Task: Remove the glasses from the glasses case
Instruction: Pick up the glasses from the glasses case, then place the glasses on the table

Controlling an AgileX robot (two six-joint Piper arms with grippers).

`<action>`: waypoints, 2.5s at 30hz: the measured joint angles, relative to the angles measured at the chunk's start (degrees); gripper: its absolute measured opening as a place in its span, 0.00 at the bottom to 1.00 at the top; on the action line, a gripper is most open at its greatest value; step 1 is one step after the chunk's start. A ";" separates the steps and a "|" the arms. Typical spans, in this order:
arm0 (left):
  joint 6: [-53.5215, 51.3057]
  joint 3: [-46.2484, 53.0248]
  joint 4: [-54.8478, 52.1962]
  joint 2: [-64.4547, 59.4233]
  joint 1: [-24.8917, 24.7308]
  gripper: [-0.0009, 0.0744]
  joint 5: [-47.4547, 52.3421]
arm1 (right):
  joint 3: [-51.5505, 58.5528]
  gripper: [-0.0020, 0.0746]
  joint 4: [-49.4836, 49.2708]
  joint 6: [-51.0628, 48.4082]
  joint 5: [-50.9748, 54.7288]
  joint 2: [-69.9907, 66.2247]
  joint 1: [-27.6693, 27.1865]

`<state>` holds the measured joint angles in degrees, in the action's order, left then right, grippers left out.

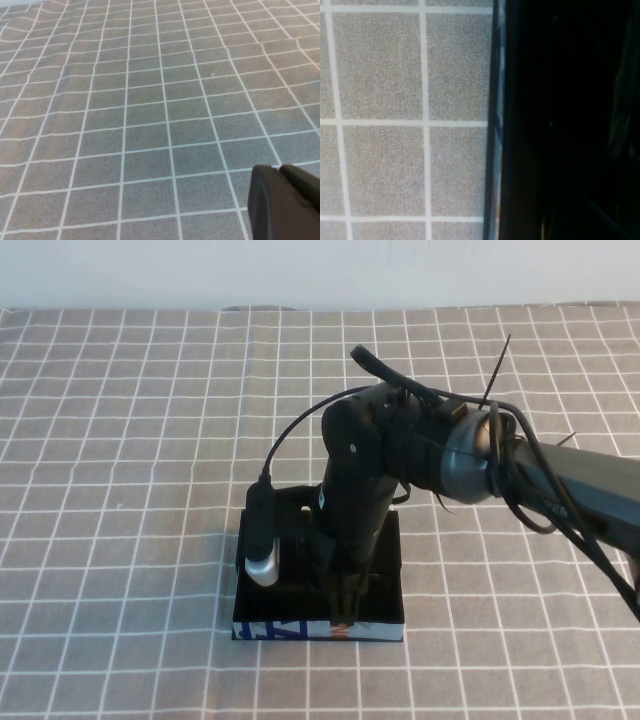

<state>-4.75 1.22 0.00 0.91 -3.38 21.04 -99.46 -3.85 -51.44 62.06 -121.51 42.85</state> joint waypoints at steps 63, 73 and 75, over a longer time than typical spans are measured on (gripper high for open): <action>0.00 0.00 0.00 0.00 0.00 0.01 0.00 | 40.57 0.52 4.18 78.23 -18.62 29.56 -17.85; 0.00 0.00 0.00 0.00 0.00 0.01 0.00 | 44.38 0.14 10.31 78.11 -3.86 45.88 -17.85; 0.00 0.00 0.00 0.00 0.00 0.01 0.00 | 47.07 0.06 10.31 78.11 -4.38 50.33 -17.85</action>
<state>-4.75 1.22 0.00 0.91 -3.38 21.04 -52.39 6.46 26.67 57.68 -71.18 25.01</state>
